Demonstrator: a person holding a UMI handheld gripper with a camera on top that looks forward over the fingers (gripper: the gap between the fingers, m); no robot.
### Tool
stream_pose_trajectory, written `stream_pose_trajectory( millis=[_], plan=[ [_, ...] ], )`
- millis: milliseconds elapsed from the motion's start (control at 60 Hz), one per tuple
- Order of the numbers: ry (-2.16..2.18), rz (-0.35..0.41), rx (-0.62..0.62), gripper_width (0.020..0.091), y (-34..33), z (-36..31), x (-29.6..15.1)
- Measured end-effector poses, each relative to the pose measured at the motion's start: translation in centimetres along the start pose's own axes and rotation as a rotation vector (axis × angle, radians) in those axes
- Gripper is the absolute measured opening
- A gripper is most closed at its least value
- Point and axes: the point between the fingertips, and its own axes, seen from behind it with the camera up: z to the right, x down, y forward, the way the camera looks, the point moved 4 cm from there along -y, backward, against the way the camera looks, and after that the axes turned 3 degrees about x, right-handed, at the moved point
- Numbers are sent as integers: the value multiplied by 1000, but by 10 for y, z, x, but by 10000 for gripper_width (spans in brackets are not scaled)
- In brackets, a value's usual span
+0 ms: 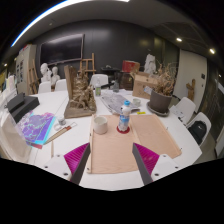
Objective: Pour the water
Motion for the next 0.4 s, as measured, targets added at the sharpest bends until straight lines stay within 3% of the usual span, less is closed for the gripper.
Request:
stream_pose_trajectory(
  millis=[400],
  plan=[
    [-41,-2,25,858,-34,-11,10]
  ],
)
